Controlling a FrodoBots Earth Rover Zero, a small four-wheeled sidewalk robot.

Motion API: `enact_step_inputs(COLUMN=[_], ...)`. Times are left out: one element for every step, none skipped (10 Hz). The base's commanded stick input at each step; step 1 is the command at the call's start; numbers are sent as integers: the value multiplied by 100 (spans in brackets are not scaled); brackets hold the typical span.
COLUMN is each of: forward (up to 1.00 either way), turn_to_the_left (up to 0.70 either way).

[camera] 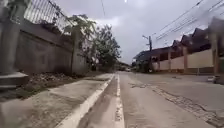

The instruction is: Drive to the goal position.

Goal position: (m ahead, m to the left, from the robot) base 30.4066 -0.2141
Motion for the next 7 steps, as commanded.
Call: enact_step_inputs(forward=[70,70,70,70,70,70,70], turn_to_the_left=[-35,-35,-35,-29,-4,0,0])
